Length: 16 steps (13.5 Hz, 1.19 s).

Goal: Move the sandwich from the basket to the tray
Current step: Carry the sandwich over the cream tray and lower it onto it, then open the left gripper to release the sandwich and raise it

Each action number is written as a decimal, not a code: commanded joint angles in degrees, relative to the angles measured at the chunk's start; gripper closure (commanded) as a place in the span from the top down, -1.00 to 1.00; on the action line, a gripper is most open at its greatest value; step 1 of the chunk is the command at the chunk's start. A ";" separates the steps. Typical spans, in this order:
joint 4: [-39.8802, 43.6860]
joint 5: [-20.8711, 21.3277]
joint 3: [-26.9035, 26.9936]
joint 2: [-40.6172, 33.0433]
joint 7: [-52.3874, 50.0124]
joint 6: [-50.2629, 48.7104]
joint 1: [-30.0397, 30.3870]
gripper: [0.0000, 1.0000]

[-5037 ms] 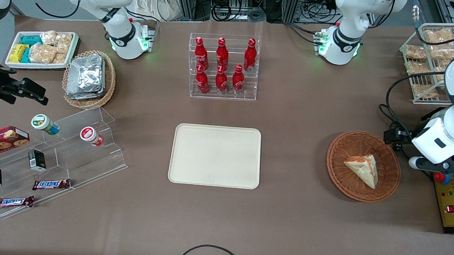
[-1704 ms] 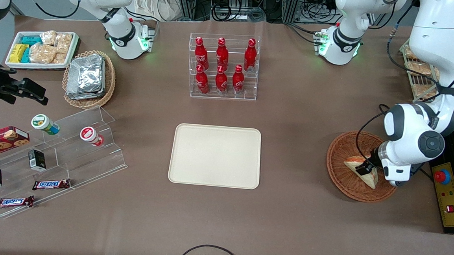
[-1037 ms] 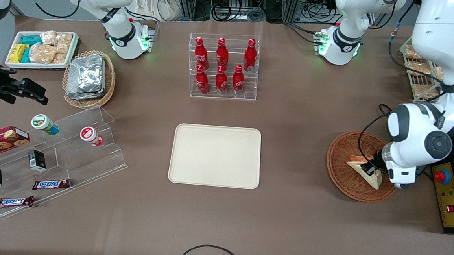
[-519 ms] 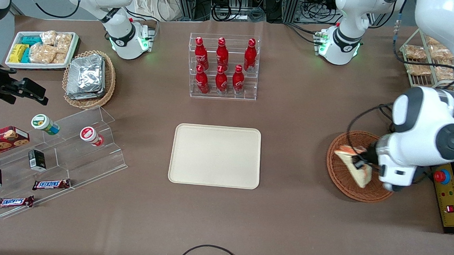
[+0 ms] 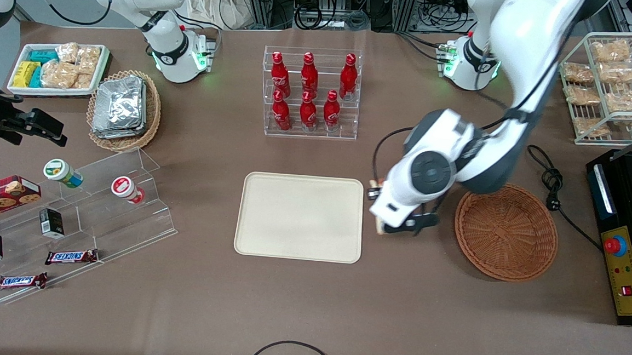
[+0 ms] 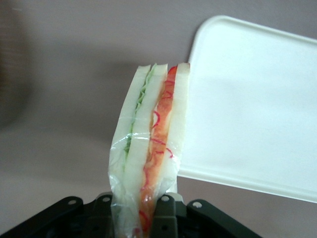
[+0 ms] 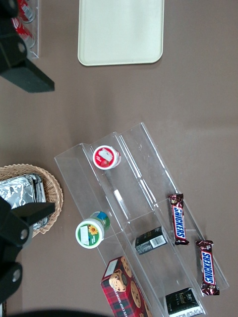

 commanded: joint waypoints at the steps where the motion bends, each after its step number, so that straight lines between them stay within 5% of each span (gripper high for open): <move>1: 9.03 3.84 0.40 9.21 -0.44 3.72 -3.10 -1.00; 7: 8.42 4.38 0.40 12.91 -1.15 10.43 -4.60 -1.00; 10: 8.50 4.38 0.40 14.40 -1.76 10.52 -5.13 -0.76; 12: 8.50 4.47 0.49 15.02 -2.72 10.52 -6.19 -0.19; 13: 8.50 4.39 0.49 15.02 -2.81 10.61 -6.19 0.56; 14: 8.50 4.47 0.49 14.94 -2.81 10.61 -6.19 1.00; 16: 8.50 4.56 0.49 14.50 -2.73 10.44 -6.10 1.00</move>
